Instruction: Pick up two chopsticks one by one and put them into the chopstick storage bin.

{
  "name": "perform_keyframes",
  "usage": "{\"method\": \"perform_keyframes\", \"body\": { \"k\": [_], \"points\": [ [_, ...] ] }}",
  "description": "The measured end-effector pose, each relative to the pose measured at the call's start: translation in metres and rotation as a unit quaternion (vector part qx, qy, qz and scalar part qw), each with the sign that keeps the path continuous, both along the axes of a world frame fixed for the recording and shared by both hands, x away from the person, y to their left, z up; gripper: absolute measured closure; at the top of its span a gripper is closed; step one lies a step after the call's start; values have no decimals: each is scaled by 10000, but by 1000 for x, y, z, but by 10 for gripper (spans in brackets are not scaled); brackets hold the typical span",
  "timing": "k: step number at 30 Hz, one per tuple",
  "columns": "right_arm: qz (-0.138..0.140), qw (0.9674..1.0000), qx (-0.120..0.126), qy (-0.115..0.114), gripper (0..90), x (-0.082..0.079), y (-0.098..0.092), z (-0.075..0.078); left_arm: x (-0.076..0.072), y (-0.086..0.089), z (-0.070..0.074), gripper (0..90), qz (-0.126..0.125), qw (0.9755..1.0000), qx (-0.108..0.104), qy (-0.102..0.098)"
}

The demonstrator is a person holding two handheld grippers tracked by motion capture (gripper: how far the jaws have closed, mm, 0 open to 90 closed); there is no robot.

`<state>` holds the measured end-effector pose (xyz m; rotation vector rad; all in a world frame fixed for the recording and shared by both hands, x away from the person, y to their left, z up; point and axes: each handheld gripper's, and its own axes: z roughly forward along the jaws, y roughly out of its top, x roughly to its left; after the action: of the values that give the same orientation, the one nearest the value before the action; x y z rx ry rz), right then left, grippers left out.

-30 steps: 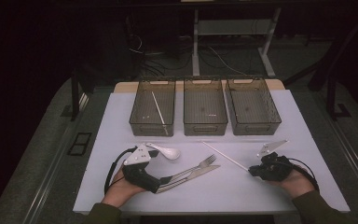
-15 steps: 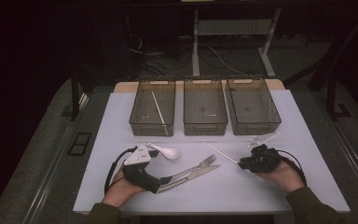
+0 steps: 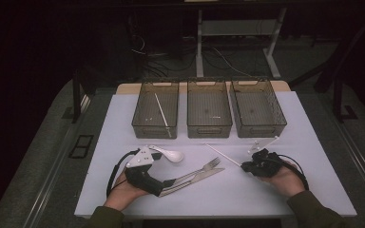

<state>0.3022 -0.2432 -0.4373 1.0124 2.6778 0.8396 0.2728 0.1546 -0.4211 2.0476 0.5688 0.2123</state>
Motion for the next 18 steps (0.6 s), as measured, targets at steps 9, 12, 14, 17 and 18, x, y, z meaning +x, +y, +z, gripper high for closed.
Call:
{"method": "perform_keyframes", "body": {
  "k": [9,12,14,17,18],
  "points": [
    [-129,9994,293,126,840,0,-10,6,1,0,0,0,-18,10000,4,6],
    [-161,9992,356,115,840,-2,-14,11,0,0,0,0,-18,10000,-1,-3],
    [-205,9990,381,103,840,-4,-16,15,0,0,0,0,-47,10000,28,-36],
    [-237,9985,488,82,840,-6,-18,19,-1,0,1,0,-35,10000,12,-19],
    [-281,9983,498,77,840,-7,-18,21,-1,0,1,0,-41,10000,24,-33]
  ]
}}
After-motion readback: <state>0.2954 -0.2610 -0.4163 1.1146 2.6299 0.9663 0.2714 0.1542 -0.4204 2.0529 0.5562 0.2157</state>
